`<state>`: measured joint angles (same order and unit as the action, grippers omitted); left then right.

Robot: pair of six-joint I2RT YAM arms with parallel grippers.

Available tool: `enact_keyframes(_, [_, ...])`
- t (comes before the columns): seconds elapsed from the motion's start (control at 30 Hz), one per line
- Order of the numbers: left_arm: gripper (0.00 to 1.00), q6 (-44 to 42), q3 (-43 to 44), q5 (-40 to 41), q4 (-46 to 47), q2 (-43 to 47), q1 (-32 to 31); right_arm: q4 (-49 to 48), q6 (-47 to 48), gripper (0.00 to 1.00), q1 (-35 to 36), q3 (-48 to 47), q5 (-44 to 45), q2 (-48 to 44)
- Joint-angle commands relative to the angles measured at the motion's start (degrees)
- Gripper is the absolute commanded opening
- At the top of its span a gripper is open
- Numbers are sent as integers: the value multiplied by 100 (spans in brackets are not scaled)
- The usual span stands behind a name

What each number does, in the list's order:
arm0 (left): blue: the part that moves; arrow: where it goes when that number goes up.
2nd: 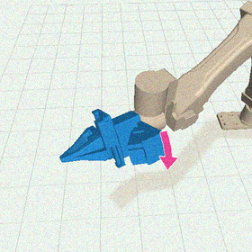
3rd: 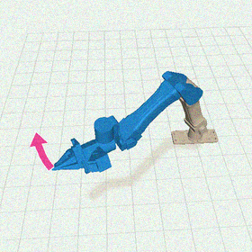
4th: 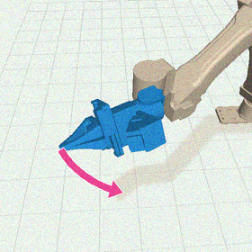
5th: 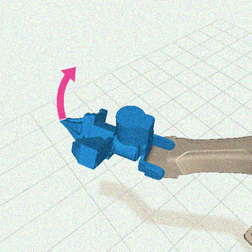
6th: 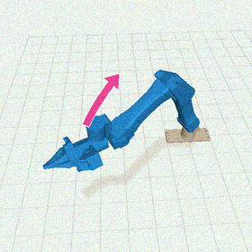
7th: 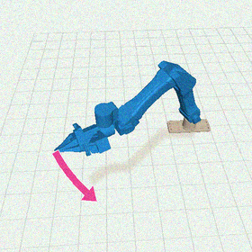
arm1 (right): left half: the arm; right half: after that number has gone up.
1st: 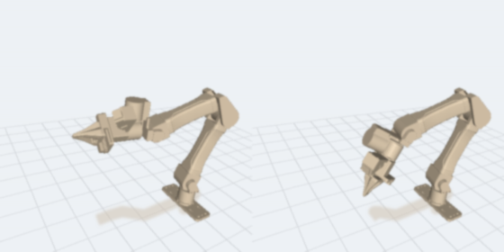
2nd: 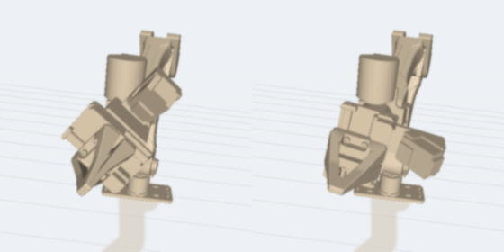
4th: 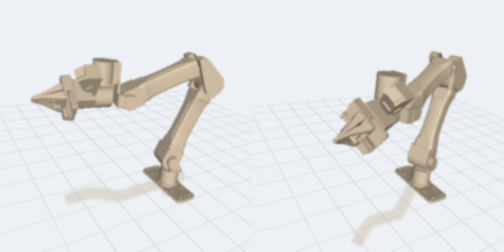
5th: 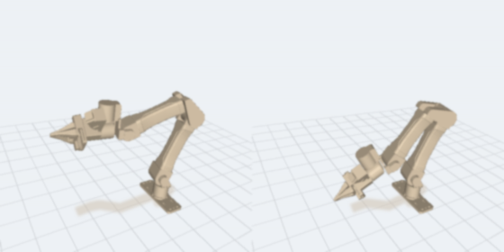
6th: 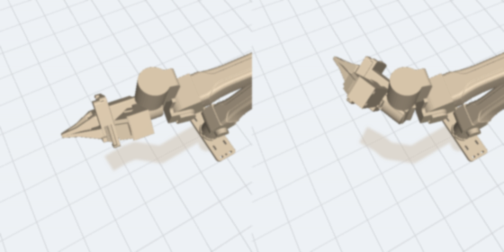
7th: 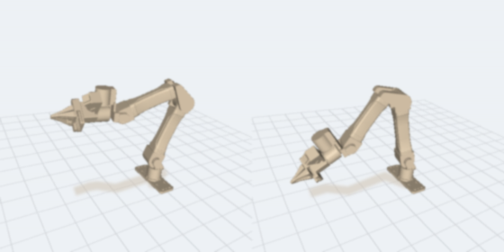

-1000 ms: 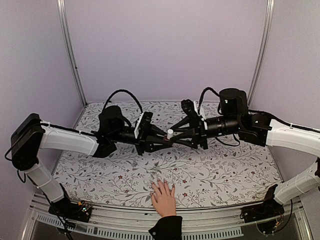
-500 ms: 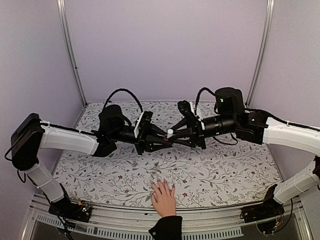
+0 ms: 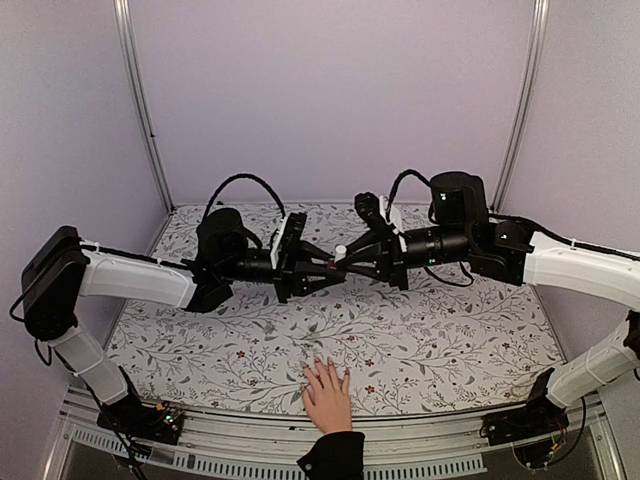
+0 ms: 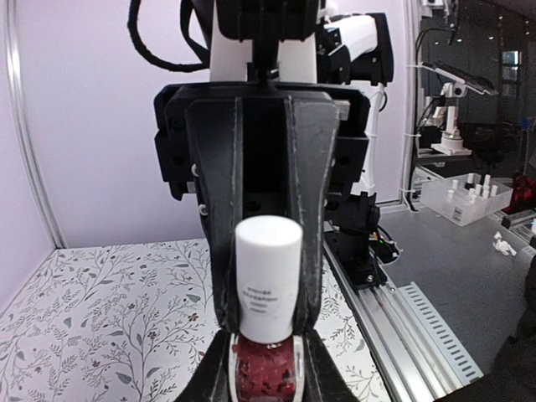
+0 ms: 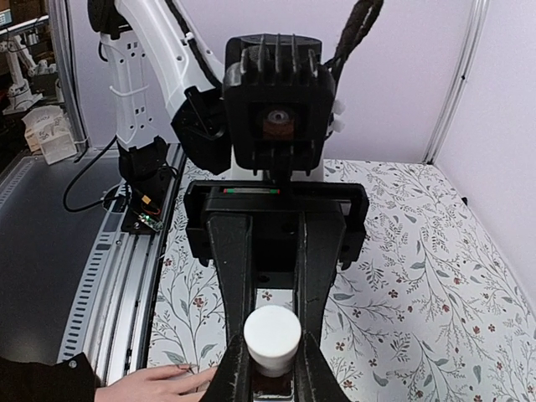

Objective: Paint the nails
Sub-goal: Screw the nail polish bottle.

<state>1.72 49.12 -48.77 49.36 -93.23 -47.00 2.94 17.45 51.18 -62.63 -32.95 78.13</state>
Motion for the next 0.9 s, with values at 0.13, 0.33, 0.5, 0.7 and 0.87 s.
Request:
enact_keyframes(0.13, [0, 30, 62, 1401, 142, 97, 55, -169, -339, 7, 24, -39, 664, 250])
enact_keyframes(0.33, [0, 105, 45, 2103, 321, 18, 51, -362, -685, 6, 24, -49, 1022, 414])
enact_keyframes(0.5, [0, 201, 71, 2513, 458, -141, 15, -614, -969, 6, 24, -16, 1413, 472])
enact_keyframes(0.7, [0, 338, 71, 2524, 613, -323, 5, -605, -1238, 7, 24, -109, 1531, 672])
enact_keyframes(0.87, [0, 212, 88, 2275, 410, -254, 53, -575, -1305, 20, 24, -92, 1629, 594])
